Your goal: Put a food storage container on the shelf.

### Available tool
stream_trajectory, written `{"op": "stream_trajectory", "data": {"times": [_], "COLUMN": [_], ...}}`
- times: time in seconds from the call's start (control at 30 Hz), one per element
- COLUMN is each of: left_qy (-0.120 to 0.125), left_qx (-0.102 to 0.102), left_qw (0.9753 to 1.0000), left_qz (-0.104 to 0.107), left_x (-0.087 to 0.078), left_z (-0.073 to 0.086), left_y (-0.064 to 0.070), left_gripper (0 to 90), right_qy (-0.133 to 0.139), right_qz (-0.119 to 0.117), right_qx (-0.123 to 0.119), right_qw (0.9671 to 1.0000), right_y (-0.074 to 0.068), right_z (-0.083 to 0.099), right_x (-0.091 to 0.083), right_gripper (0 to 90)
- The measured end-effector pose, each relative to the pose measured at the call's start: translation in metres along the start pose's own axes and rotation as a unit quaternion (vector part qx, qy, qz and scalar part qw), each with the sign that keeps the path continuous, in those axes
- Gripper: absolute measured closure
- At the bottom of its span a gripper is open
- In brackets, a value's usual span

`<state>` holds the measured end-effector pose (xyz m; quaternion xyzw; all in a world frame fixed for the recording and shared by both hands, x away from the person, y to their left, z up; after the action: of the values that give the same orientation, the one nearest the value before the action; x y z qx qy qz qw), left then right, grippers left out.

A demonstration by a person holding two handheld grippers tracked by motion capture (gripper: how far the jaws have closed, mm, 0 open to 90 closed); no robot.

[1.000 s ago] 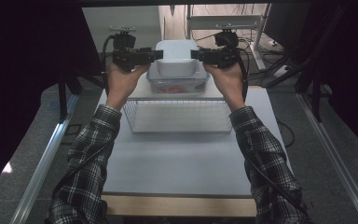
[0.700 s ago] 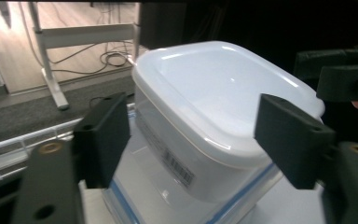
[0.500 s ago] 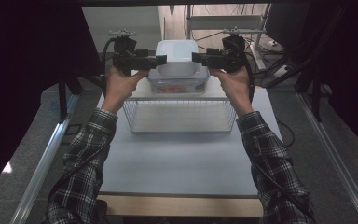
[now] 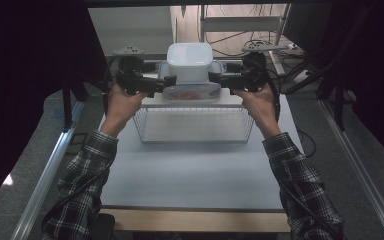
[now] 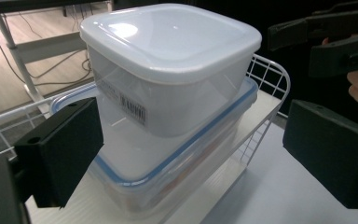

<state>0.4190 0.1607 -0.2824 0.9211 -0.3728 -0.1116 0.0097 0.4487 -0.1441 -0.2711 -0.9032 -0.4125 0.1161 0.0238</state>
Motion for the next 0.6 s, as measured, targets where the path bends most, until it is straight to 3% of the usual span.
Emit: {"op": "stream_trajectory", "data": {"times": [0.2,0.47,0.6], "left_qy": [0.001,-0.001,-0.003], "left_qx": [0.016,0.024,0.030], "left_qw": [0.9999,0.9997,0.9995], "left_qz": [-0.001,0.005,0.005], "left_x": [-0.007,-0.013,-0.016], "left_z": [0.009,0.019,0.024], "left_y": [0.004,0.009,0.013], "left_gripper": [4.1,4.1,3.9], "right_qy": [-0.004,-0.006,-0.010], "right_qz": [-0.006,-0.013,-0.016], "right_qx": [-0.008,-0.017,-0.032], "right_qw": [0.9999,0.9998,0.9993], "right_y": [-0.004,-0.009,-0.015], "right_z": [0.007,0.013,0.019], "right_x": [-0.004,-0.009,-0.012], "right_gripper": [15.9,13.8,12.6]}}
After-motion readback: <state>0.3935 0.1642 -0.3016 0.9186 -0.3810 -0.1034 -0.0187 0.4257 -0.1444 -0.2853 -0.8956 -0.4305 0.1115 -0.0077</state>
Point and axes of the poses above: each handheld gripper's, and its own axes: x roughly forward along the jaws, z roughly out of its underside, y roughly to its right, the point moved 1 cm from there along x, roughly forward along the jaws, and after that the axes turned 9 degrees about y, right-handed, at the moved point
